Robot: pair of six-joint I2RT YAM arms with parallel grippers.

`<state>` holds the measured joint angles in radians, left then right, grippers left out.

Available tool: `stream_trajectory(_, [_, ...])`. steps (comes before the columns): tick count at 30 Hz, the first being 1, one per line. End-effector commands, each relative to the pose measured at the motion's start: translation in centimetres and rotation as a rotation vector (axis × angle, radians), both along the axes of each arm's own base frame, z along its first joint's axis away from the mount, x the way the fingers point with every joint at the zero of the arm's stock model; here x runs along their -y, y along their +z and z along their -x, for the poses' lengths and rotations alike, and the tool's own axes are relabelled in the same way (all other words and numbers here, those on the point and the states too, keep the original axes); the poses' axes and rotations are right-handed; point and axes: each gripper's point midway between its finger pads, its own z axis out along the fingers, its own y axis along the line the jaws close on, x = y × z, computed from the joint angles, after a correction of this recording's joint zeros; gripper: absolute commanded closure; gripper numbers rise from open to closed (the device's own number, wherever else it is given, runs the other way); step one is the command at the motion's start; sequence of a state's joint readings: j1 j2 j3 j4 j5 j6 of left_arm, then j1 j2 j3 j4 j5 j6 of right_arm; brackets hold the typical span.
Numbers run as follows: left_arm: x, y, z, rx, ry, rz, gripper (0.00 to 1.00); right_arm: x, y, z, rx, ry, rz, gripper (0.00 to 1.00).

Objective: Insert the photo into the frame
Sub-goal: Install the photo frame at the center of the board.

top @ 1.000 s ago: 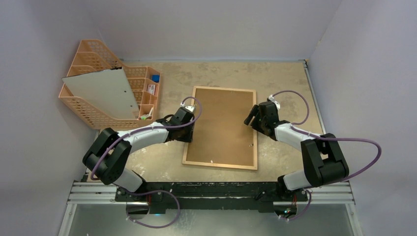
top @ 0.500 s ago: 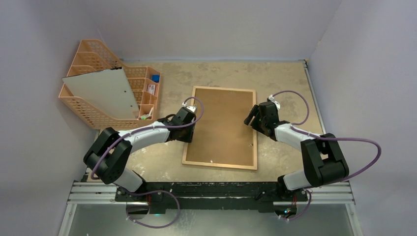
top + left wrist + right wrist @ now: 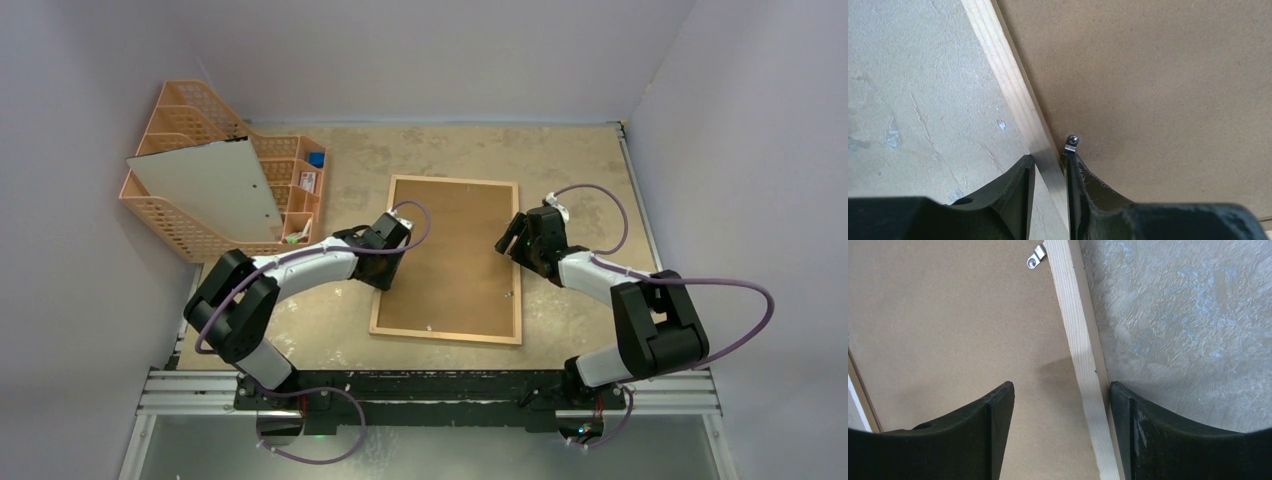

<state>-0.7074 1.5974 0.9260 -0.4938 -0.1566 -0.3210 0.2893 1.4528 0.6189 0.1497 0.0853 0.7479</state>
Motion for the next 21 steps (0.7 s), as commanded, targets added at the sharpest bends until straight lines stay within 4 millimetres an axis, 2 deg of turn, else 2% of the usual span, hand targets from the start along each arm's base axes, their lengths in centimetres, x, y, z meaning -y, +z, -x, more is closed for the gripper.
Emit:
stream_trajectory(1, [0.9,0.6,-0.4,0.022,-0.055,-0.026,1.0,-1.0,-1.8,1.7,-0.08,0.029,-0.043,0.28])
stream_trajectory(10, [2.0,1.1,-1.2,0.074,-0.045,0.018,1.0,-1.1,-2.0,1.9,-0.083,0.042,-0.044,0.28])
stream_trajectory(13, [2.1,1.8,-1.5,0.097,-0.002,0.047,1.0,-0.8,-1.3,2.0,-0.078,0.041,-0.032,0.27])
stream_trajectory(15, [2.3,2.4,-1.4,0.106,0.018,0.074,0.99,-0.2,-0.5,1.9,-0.057,0.021,-0.007,0.23])
stream_trajectory(16, [2.5,2.7,-1.3,0.109,0.021,0.095,0.93,0.2,0.1,1.9,-0.046,0.009,0.007,0.2])
stream_trajectory(18, [2.9,3.8,-1.1,0.121,0.025,0.145,0.7,1.1,1.3,1.8,-0.016,-0.023,0.038,0.14])
stream_trajectory(21, [3.0,5.4,-1.0,0.15,0.047,0.198,0.55,2.1,3.3,1.8,0.024,-0.051,0.073,0.11])
